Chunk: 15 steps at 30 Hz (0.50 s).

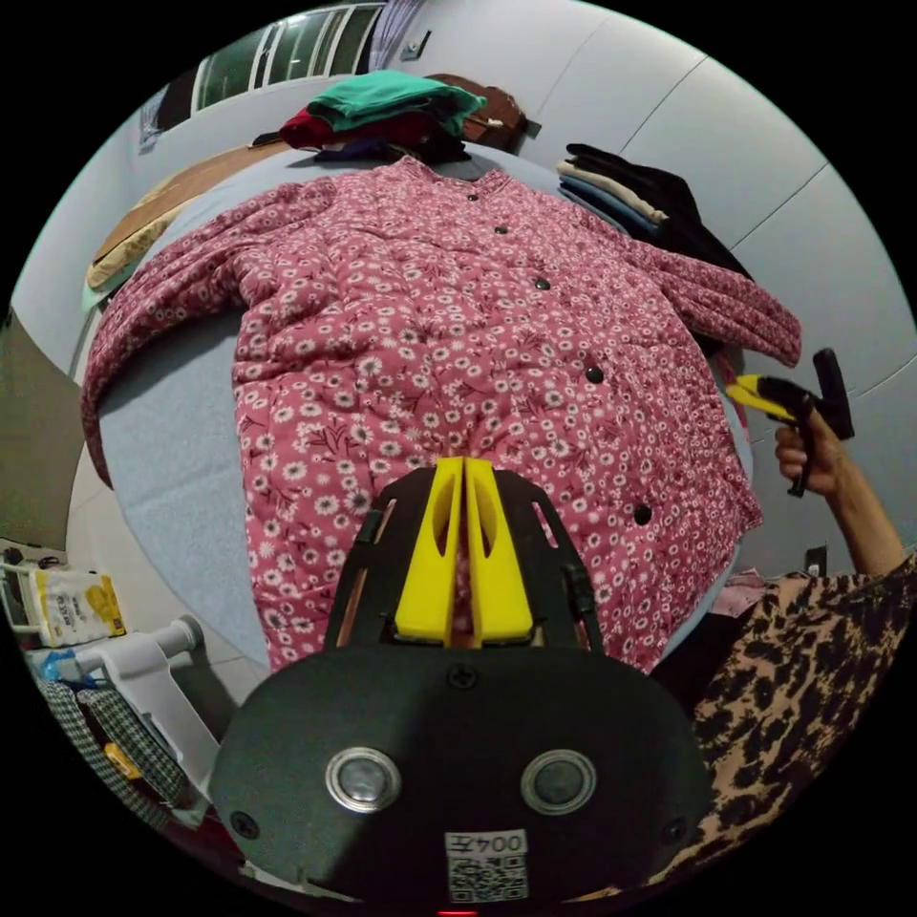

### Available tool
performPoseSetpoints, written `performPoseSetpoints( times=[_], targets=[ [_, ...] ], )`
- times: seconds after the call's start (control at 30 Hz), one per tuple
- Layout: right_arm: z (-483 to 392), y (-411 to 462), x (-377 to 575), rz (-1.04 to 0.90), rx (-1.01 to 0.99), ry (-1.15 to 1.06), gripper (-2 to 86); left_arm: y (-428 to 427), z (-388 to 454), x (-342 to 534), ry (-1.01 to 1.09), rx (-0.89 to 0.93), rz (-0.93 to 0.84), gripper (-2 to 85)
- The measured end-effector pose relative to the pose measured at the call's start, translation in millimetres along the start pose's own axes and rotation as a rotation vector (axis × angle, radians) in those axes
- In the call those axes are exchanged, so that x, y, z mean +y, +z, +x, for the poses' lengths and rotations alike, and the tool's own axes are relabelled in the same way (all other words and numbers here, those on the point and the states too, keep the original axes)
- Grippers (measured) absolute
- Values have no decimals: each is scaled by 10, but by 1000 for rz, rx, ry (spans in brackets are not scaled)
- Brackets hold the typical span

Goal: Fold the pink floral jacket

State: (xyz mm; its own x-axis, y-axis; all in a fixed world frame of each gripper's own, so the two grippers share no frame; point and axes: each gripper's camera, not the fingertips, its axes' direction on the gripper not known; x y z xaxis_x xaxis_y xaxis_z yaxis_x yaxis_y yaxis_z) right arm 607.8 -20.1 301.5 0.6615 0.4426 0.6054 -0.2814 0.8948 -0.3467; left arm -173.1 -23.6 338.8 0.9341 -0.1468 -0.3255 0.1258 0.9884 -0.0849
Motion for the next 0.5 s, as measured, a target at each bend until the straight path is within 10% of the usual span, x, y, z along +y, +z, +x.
performPoseSetpoints(
  times=[0.5],
  targets=[
    [761,457,-664,-111,-402,171,91,23,457,-62,-49,-88,-70,1]
  ],
)
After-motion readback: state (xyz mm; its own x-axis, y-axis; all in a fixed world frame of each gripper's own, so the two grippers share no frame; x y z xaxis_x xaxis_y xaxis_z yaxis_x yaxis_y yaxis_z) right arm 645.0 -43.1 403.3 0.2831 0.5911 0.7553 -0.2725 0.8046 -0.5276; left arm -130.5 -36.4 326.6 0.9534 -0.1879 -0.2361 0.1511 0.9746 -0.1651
